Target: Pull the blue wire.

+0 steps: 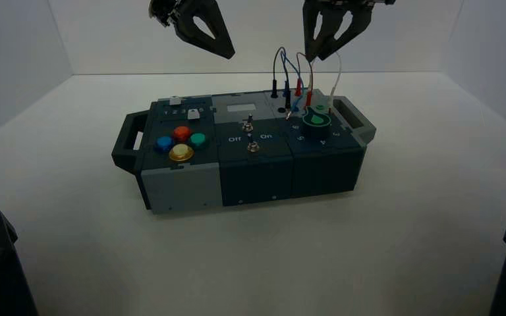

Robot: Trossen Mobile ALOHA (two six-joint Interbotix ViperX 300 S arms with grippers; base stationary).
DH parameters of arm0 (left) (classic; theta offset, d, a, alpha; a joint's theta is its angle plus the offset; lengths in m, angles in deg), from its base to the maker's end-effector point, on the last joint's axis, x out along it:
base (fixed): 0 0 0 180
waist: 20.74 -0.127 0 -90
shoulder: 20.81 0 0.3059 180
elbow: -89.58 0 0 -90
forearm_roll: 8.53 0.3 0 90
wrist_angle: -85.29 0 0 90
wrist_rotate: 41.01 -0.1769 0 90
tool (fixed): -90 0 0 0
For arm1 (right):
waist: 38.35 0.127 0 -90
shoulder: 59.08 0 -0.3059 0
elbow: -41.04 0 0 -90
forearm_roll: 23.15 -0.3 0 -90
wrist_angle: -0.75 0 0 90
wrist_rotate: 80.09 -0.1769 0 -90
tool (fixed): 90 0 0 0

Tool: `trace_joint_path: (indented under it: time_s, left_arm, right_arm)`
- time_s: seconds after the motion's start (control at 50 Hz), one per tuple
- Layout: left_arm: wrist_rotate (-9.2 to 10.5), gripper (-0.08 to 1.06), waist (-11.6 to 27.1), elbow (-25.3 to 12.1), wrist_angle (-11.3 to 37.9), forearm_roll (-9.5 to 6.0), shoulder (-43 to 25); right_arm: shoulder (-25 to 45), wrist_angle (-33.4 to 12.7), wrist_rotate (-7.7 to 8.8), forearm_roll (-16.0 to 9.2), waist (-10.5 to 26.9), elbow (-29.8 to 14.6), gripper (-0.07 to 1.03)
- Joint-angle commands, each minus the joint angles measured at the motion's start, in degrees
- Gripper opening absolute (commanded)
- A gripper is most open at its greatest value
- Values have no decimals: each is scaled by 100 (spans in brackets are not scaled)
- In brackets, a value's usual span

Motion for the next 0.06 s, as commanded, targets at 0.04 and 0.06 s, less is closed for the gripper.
trace_joint_path:
  time_s: [0.04,0.06]
  left_arm:
    - [-79,-3,-9,-158,0,-44,123]
    - [-79,-3,-9,-167,0,-44,123]
  right_arm:
    - [-149,44,9,-18,26,-53,33]
    - [-149,44,9,-18,26,-44,33]
